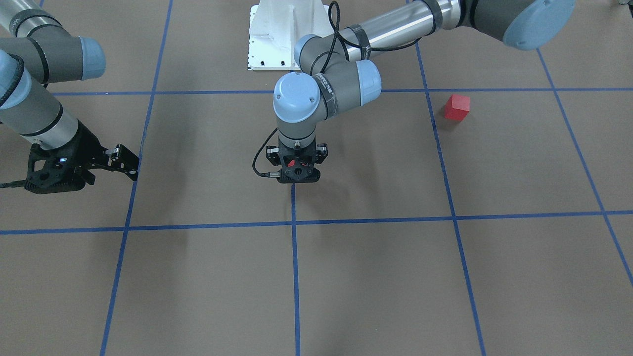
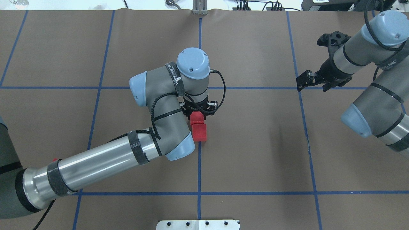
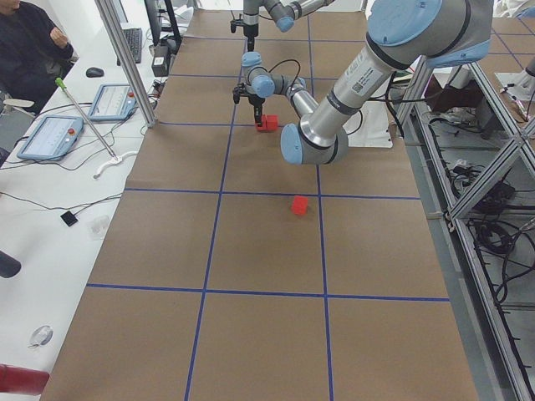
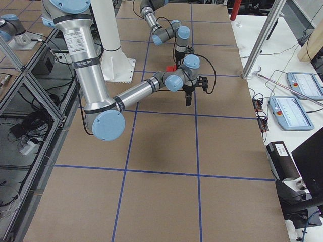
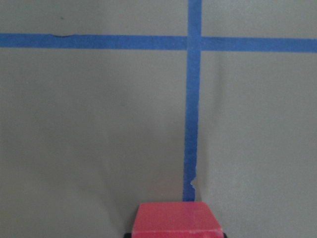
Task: Form red blocks into L shape at center
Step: 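Lower the red cube with the left gripper against the center cube and release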
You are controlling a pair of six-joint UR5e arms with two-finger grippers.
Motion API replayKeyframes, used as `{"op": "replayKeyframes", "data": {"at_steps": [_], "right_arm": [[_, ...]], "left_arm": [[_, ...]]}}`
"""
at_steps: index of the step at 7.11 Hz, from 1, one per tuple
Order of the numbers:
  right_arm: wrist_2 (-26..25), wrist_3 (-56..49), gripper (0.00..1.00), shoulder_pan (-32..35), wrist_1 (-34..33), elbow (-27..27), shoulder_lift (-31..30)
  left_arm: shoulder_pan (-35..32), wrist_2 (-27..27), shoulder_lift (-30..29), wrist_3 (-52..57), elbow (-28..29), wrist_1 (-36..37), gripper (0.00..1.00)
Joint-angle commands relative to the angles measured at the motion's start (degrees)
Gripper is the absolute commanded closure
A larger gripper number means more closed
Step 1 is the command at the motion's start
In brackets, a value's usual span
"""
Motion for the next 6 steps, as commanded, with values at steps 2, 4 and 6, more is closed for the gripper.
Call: {"op": "replayKeyframes", "data": {"at_steps": [2,4,6], "right_arm": [[0.0,0.0,0.01,0.0,0.0,0.0,0.0],[0.0,0.0,0.01,0.0,0.0,0.0,0.0],[0.0,0.0,0.01,0.0,0.0,0.0,0.0]], "left_arm": [[0.1,0.0,0.0,0.1,0.0,0.0,1.0],[0.6,0.1,0.1,0.5,0.0,0.0,0.1],[0.6,0.1,0.0,0.5,-0.1,-0.1,0.0]]}}
